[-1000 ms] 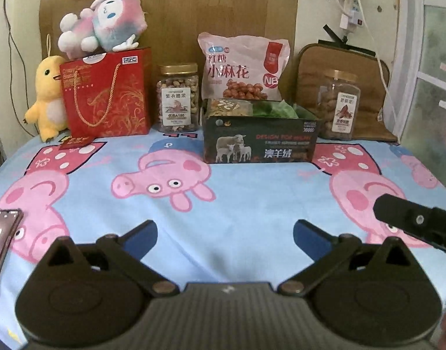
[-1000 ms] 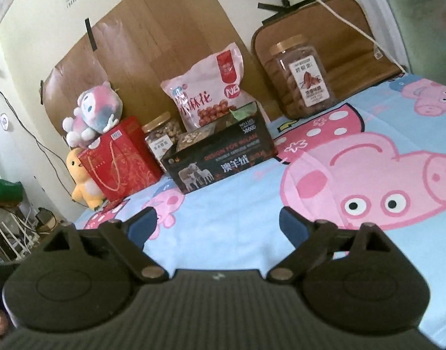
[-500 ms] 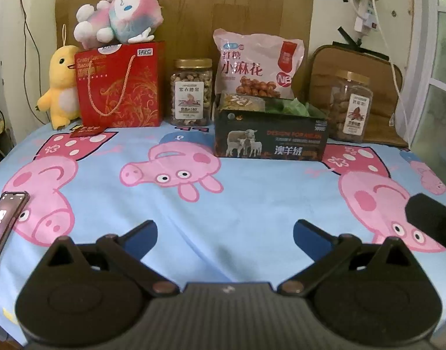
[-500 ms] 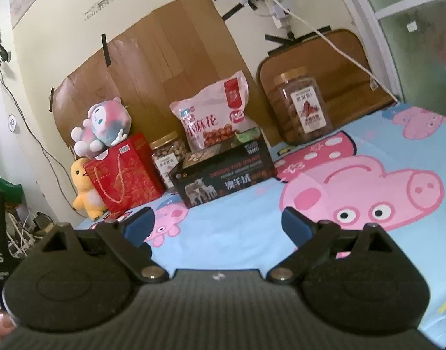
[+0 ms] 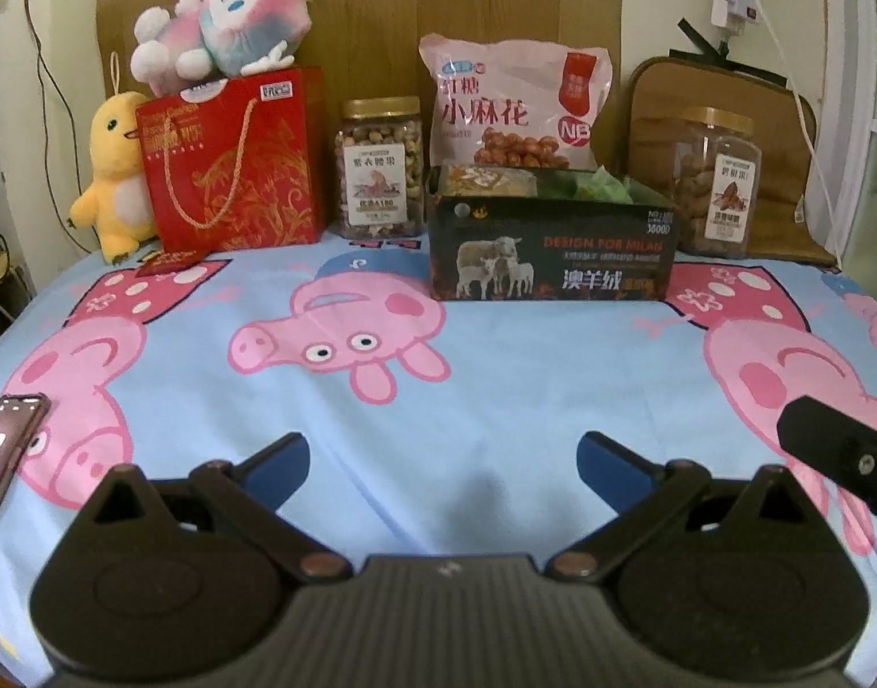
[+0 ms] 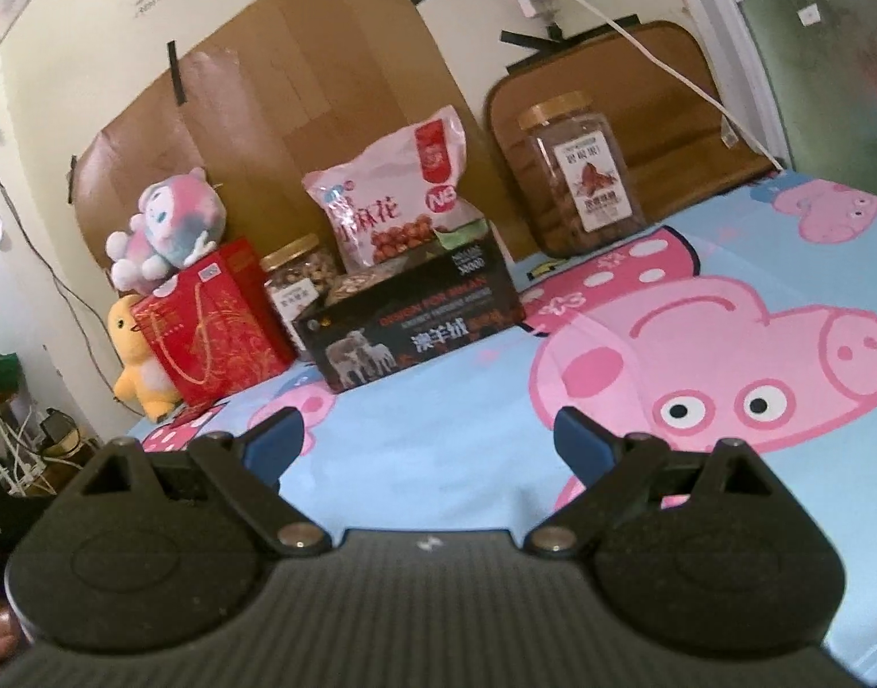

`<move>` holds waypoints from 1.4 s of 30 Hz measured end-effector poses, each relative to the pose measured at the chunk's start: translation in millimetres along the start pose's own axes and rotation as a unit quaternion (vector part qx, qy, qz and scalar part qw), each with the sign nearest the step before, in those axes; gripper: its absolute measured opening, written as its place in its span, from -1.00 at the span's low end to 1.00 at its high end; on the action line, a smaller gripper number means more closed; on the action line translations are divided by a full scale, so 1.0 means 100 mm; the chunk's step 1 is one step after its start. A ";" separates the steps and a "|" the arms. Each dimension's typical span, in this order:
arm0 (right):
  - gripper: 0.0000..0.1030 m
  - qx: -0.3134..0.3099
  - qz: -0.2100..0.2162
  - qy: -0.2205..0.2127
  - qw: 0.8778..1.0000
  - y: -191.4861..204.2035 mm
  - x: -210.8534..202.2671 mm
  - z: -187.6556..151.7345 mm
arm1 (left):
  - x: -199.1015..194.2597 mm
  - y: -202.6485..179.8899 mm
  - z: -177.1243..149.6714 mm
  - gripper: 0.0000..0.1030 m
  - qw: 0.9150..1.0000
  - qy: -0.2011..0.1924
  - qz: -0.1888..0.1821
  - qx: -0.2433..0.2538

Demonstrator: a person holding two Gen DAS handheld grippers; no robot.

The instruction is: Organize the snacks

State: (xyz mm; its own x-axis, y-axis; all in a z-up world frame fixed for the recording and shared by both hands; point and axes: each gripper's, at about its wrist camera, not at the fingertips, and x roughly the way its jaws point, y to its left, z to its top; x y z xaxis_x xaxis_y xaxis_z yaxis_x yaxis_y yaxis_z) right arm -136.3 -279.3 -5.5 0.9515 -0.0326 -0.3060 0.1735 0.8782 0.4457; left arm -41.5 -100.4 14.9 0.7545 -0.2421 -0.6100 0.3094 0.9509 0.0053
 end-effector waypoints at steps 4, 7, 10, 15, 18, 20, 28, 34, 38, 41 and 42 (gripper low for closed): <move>0.86 0.004 -0.002 0.003 1.000 -0.03 0.03 0.00 | 0.07 -0.02 -0.01 1.00 1.000 0.007 0.000 0.007; 0.86 0.001 -0.005 -0.004 1.000 -0.02 0.03 0.01 | 0.09 -0.06 -0.01 1.00 1.000 0.004 0.009 0.023; 0.86 0.001 -0.004 -0.002 1.000 -0.02 0.06 0.01 | 0.08 -0.11 0.01 1.00 0.999 -0.008 0.019 0.041; 0.86 -0.003 -0.006 0.004 1.000 -0.01 0.12 -0.01 | 0.05 -0.12 0.04 1.00 0.999 -0.022 0.009 0.047; 0.86 -0.002 -0.010 0.009 1.000 -0.03 0.15 -0.01 | 0.03 -0.14 0.03 1.00 0.998 -0.031 0.015 0.051; 0.86 -0.009 -0.013 0.001 1.000 -0.04 0.15 -0.02 | 0.03 -0.16 0.04 1.00 0.997 -0.039 0.023 0.057; 0.86 -0.011 -0.008 0.011 1.000 -0.01 0.25 -0.03 | 0.00 -0.07 0.06 1.00 0.999 -0.033 0.017 0.040; 0.97 -0.026 -0.020 -0.017 0.999 0.08 0.20 -0.07 | 0.05 -0.03 0.01 1.00 0.999 -0.013 0.027 0.036; 0.99 -0.039 -0.040 -0.034 0.998 0.15 0.19 -0.10 | 0.05 0.03 0.00 1.00 0.999 -0.007 0.024 0.026; 1.00 -0.049 -0.061 -0.049 0.996 0.19 0.17 -0.12 | 0.04 0.04 0.01 1.00 0.999 -0.005 0.033 0.032; 1.00 -0.045 -0.064 -0.050 0.996 0.20 0.17 -0.12 | 0.03 0.05 0.02 1.00 0.999 -0.006 0.038 0.032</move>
State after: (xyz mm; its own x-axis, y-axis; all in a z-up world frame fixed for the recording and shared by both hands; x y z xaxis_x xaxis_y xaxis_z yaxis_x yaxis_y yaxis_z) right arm -119.4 -257.0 -12.1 0.9444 -0.1910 -0.2675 0.2760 0.9029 0.3295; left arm -36.5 -97.0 14.7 0.7848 -0.1718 -0.5955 0.2866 0.9525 0.1029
